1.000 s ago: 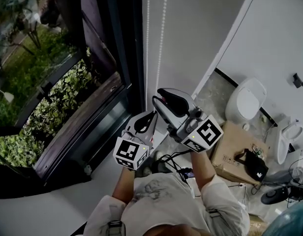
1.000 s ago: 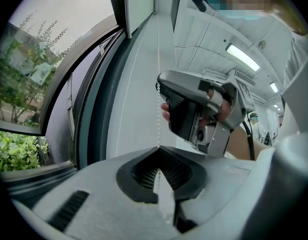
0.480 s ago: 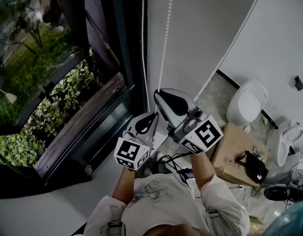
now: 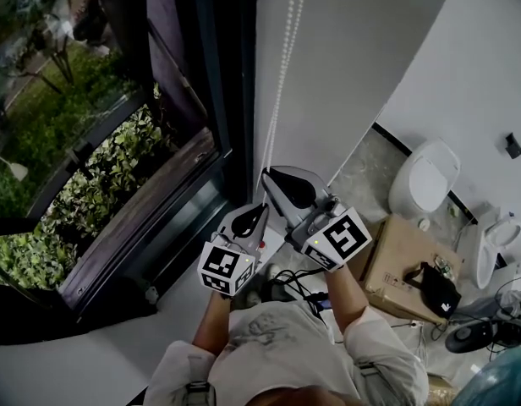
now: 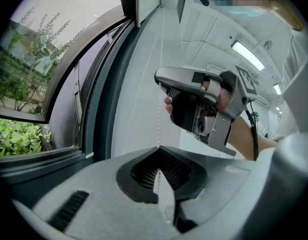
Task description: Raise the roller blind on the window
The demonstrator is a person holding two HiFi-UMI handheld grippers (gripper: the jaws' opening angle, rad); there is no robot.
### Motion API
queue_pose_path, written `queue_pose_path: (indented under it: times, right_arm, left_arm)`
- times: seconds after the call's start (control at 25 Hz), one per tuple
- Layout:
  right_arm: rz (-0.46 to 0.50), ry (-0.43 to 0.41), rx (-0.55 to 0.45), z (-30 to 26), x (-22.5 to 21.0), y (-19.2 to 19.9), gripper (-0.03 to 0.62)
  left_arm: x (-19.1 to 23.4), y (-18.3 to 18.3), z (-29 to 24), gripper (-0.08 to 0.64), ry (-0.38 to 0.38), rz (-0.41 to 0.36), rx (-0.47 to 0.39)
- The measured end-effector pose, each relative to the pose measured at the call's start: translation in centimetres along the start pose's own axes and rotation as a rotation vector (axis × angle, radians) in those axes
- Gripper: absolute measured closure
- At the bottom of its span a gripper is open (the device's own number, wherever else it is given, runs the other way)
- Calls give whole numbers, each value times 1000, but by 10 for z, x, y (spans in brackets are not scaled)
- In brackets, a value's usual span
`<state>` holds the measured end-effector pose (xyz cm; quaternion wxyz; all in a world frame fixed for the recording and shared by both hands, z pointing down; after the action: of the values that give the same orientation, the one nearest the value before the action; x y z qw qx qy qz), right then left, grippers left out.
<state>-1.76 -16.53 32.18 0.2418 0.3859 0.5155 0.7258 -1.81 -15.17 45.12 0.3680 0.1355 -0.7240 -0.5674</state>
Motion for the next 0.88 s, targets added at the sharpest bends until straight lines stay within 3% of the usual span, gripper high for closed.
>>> queue_pose_path:
  times: [0.88]
  right_arm:
    - [-54,-15,125,11,33,60,581]
  left_arm:
    - [26,63,4,551,-45,63,138]
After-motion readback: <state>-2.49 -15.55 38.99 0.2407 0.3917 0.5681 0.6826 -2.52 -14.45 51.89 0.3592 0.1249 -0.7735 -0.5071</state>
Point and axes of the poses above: the fingertips, and each gripper's own axes: z backward along the fingers, x to its left, y out of its underside, the point moved 1 cm from there along z, backward along the fingers, and after that the axes turned 15 degrees about z, right-handed, at the moved point
